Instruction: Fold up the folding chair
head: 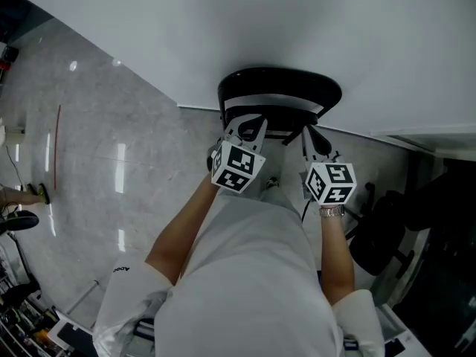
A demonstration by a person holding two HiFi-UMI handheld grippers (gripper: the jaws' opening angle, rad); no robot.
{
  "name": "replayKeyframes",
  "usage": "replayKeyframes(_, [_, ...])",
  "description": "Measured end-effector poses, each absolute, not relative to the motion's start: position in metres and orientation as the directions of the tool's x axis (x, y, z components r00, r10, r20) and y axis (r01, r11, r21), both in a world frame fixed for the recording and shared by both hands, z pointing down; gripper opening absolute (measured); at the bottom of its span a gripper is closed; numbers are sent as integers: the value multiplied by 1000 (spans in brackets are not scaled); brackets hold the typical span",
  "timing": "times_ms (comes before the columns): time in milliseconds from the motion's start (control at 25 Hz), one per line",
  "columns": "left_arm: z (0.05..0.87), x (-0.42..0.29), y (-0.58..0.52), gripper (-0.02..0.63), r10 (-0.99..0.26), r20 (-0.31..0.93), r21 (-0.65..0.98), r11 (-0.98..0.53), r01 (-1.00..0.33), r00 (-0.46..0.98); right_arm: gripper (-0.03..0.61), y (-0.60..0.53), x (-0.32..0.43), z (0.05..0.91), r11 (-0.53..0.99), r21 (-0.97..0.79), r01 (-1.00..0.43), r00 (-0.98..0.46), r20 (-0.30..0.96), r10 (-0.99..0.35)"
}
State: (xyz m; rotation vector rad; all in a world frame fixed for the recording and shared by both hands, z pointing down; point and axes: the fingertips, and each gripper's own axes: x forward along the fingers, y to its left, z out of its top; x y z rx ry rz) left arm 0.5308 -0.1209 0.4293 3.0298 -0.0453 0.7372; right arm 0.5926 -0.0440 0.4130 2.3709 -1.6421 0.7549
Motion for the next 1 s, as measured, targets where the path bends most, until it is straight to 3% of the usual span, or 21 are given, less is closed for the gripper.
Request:
replayKeyframes(240, [405, 498, -116, 12, -173, 382, 111, -967, -231, 908, 5, -28, 576, 400, -316, -216, -924, 199, 436, -878])
replayKeyframes(440, [396, 488, -77, 12, -289, 351, 94, -936, -340, 891, 5, 1, 573, 388, -223, -258, -940, 110, 389, -915])
replayKeyframes(720, [387, 445, -32, 12, -509, 315, 155, -805, -572, 801, 5, 33, 547, 385, -19, -273, -962, -80, 347, -935])
replayKeyframes(1000, [383, 388, 6, 12, -646, 311, 98, -707, -700, 697, 5, 45, 496, 385, 195, -281, -940, -283, 319, -904])
